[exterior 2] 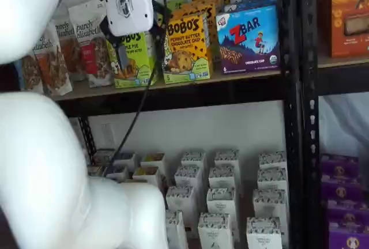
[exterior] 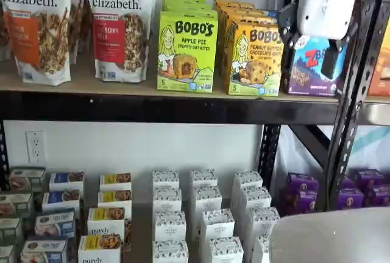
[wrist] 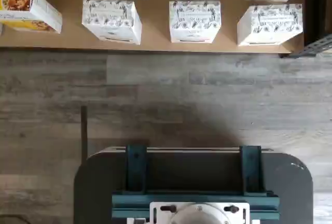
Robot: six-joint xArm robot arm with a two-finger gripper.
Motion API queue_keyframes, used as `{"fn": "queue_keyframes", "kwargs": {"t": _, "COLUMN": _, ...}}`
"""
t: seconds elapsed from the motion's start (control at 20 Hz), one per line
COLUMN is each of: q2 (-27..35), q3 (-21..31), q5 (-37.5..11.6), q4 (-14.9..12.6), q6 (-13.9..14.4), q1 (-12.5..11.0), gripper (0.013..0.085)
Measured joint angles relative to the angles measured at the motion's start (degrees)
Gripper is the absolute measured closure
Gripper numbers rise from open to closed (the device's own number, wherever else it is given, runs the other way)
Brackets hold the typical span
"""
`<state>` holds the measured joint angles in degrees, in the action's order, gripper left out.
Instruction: Pick up the orange box on the top shelf, the fifth box from the left
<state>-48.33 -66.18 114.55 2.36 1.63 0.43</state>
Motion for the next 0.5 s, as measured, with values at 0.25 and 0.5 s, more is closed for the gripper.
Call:
{"fn": "queue_keyframes", "kwargs": {"t": 0.25, "q2": 0.1, "q3": -0.1, "q5": 0.1, "q4": -5.5, "q6": 2.5, "q1": 4.9, "gripper": 0.0130}}
{"fn": "queue_keyframes", "kwargs": {"t": 0.5, "q2": 0.1, "q3": 0.0, "q5": -0.6, "q4": -5.3, "q6": 2.6, "q1": 4.8, "gripper": 0.0130}}
